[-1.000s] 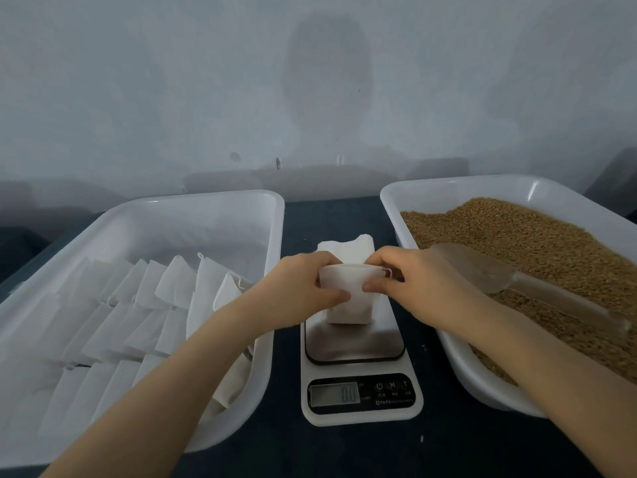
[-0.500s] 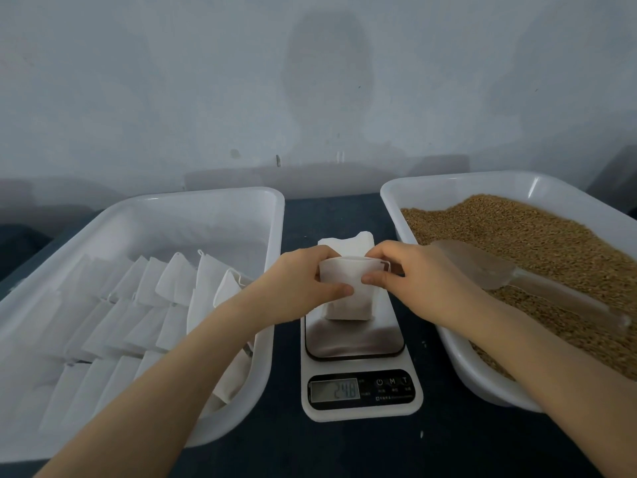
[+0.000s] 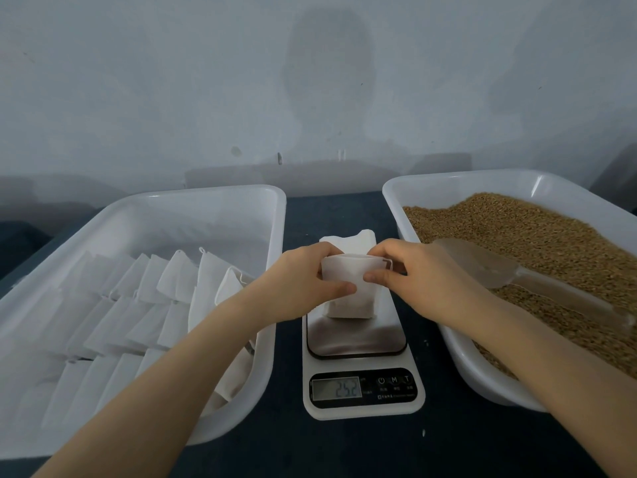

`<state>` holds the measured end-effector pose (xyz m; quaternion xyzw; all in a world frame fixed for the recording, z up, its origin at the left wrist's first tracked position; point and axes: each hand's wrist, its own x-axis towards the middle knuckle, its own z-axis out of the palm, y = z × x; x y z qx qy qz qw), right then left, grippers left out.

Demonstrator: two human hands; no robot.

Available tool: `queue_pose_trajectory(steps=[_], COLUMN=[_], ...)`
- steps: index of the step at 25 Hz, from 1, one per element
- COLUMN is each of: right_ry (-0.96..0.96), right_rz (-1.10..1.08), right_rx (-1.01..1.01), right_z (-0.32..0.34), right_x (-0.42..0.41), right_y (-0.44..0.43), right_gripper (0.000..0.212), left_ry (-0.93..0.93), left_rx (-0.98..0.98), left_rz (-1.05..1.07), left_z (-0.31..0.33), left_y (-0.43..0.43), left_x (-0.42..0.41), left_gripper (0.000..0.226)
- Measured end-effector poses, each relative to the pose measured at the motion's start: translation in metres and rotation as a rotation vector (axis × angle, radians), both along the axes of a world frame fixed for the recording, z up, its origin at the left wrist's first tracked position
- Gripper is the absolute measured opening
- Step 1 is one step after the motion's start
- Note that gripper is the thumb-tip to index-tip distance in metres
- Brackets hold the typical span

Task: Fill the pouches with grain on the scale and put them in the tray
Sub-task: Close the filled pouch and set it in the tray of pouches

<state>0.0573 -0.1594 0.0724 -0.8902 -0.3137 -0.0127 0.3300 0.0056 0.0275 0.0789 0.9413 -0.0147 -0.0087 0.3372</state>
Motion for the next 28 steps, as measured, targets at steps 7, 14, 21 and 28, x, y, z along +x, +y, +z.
queue_pose_trajectory(steps=[7, 14, 21, 28], right_ry=[0.024, 0.028, 0.026, 0.031], right_rz=[0.002, 0.008, 0.021, -0.147], right_rx=[0.002, -0.122, 0.003, 0.225], right_z=[0.001, -0.001, 0.003, 0.006], right_x=[-0.002, 0.000, -0.003, 0.003], right_y=[-0.001, 0.000, 0.000, -0.002], right_gripper=[0.017, 0.017, 0.012, 0.009], left_ry=[0.006, -0.028, -0.045, -0.149], left_rx=[0.001, 0.062, -0.094, -0.582], left_rz=[-0.007, 0.011, -0.011, 0.231], left_z=[0.000, 0.002, -0.001, 0.018], left_y=[0.000, -0.001, 0.000, 0.015], left_x=[0.000, -0.001, -0.003, -0.003], left_gripper=[0.037, 0.022, 0.016, 0.018])
